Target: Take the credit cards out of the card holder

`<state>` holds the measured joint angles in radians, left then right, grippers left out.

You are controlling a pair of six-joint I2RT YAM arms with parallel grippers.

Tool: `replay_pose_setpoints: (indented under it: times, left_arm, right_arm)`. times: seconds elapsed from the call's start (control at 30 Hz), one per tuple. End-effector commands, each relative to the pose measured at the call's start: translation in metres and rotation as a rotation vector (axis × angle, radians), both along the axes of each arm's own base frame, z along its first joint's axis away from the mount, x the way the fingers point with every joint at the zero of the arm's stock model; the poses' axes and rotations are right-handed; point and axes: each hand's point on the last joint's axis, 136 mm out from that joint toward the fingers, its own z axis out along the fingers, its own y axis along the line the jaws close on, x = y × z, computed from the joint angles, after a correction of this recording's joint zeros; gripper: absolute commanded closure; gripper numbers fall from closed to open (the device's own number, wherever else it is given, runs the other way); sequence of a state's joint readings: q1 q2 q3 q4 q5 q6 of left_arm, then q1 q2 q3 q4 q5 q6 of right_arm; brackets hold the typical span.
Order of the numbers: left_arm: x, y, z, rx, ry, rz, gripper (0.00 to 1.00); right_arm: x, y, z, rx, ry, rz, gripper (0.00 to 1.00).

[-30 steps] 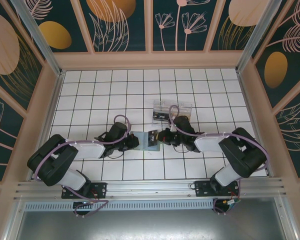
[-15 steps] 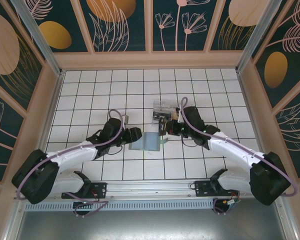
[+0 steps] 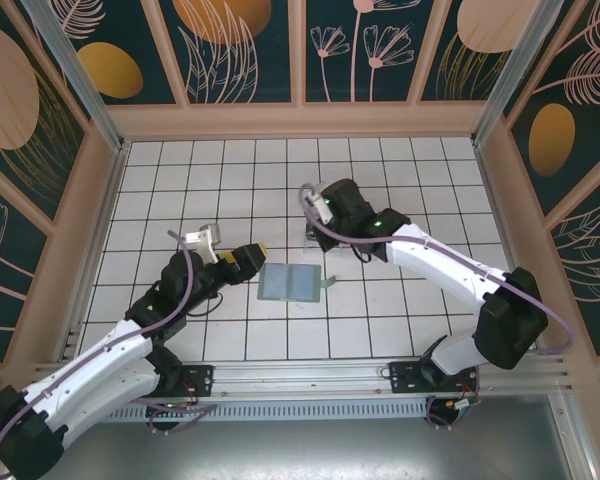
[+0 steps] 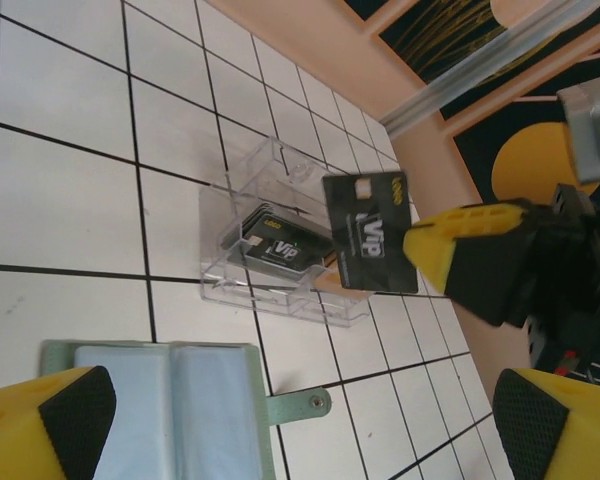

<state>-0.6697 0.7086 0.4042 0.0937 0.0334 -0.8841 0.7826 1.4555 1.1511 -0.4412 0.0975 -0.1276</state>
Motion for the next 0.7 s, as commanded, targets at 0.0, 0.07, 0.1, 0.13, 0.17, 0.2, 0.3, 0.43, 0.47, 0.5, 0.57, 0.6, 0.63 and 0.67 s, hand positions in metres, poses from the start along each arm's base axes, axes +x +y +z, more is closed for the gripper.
replay_pose_setpoints:
  times: [0.0,0.07,0.1,0.13,0.17,0.2,0.3,0.43,0.47,0.5,0.57,0.6,0.63,0.67]
  left_arm:
    - [-0.005,0.016,-0.014,0.033,0.011,0.053,0.01]
    - [-0.008,0.02,-0.014,0.03,0.005,0.062,0.02]
    - [-0.009,0.022,-0.014,0.03,0.003,0.065,0.01]
    - [-0.01,0.023,-0.015,0.03,0.003,0.066,0.01]
    - [-0.011,0.023,-0.016,0.029,0.001,0.066,0.02]
    - [-0.011,0.024,-0.016,0.027,0.0,0.066,0.01]
    - [-0.013,0.025,-0.018,0.025,0.001,0.066,0.02]
    - [-0.014,0.024,-0.019,0.023,0.0,0.061,0.01]
    - [-0.014,0.025,-0.02,0.025,0.001,0.061,0.02]
    - [-0.014,0.025,-0.02,0.023,-0.001,0.061,0.02]
    - [-0.015,0.026,-0.021,0.023,0.0,0.062,0.01]
    - [-0.015,0.027,-0.021,0.021,0.0,0.065,0.02]
    - [-0.016,0.027,-0.021,0.02,-0.001,0.064,0.01]
    - [-0.016,0.027,-0.022,0.02,0.0,0.065,0.01]
  right_arm:
    - [-0.003,-0.001,-0.003,-0.275,-0.144,0.226,1.0]
    - [-0.002,-0.001,-0.01,-0.366,-0.178,0.287,1.0]
    - [-0.001,-0.001,-0.012,-0.401,-0.197,0.305,1.0]
    - [-0.001,-0.001,-0.014,-0.423,-0.205,0.329,1.0]
    - [-0.002,0.0,-0.016,-0.435,-0.211,0.35,1.0]
    - [-0.001,0.0,-0.018,-0.461,-0.222,0.374,1.0]
    - [0.002,-0.005,-0.027,-0.55,-0.252,0.419,1.0]
    - [0.007,-0.01,-0.04,-0.652,-0.28,0.472,1.0]
    - [0.006,-0.01,-0.042,-0.653,-0.279,0.485,1.0]
    - [0.006,-0.009,-0.044,-0.655,-0.277,0.497,1.0]
    - [0.009,-0.008,-0.046,-0.66,-0.28,0.502,1.0]
    - [0.012,-0.008,-0.046,-0.661,-0.282,0.497,1.0]
    - [0.015,-0.009,-0.047,-0.663,-0.281,0.494,1.0]
    - [0.016,-0.01,-0.048,-0.665,-0.278,0.494,1.0]
